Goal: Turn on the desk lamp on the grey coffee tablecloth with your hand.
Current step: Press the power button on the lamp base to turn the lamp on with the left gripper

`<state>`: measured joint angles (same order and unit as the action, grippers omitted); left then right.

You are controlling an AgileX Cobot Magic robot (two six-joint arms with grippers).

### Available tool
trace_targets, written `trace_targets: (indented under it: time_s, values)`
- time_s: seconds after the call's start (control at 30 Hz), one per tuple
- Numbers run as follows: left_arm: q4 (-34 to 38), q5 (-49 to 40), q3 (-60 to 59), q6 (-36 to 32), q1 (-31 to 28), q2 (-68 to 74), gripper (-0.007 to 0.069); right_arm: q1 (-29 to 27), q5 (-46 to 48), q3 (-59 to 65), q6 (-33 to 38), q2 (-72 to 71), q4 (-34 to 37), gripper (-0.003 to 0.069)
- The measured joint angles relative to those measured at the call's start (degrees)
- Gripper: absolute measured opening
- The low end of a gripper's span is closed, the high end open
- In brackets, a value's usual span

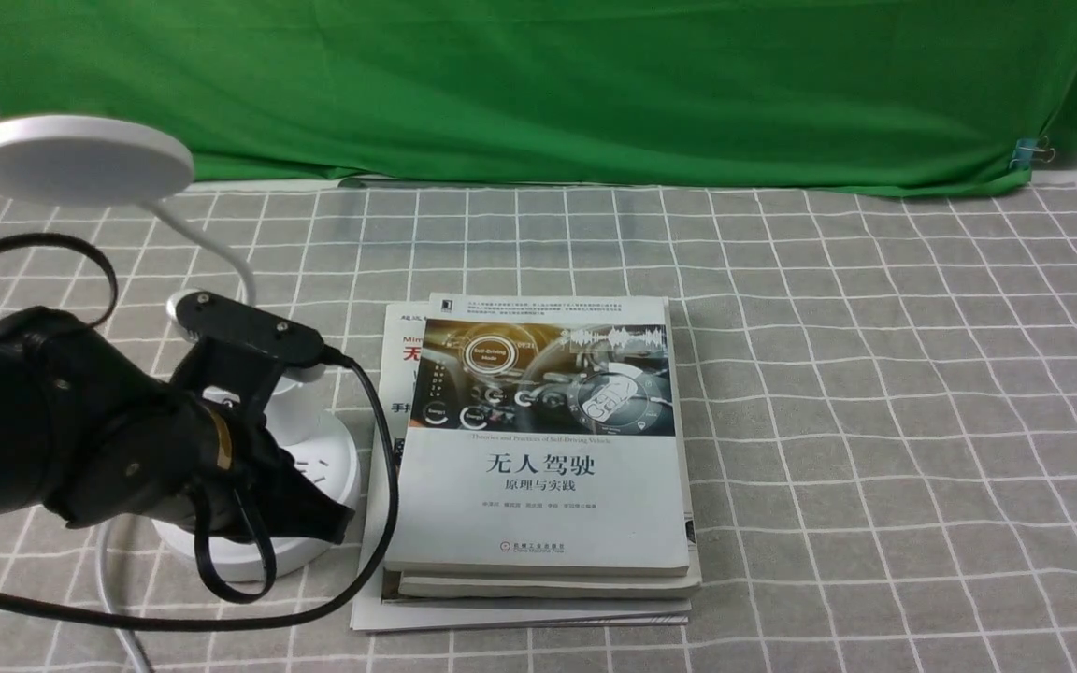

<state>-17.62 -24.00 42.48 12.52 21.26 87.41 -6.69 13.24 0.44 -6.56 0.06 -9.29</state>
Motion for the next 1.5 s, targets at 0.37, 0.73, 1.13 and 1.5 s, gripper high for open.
trace_targets:
  time_s: [0.37,0.73,1.13,1.5]
  values:
    - [-0.9,0.7,0.0,0.4,0.0,1.0,0.0019,0.0,0.0,0.0,0.0,0.0,0.0,0.0239]
    - [-0.2,2.9,0.5,0.5,0.2,2.4,0.0019,0.0,0.0,0.0,0.0,0.0,0.0,0.0239]
    - [-0.2,2.6,0.5,1.0,0.2,1.9,0.0019,0.0,0.0,0.0,0.0,0.0,0.0,0.0239]
    - [-2.5,-0.7,0.5,4.2,0.3,1.1,0.0019,0.0,0.0,0.0,0.0,0.0,0.0,0.0239]
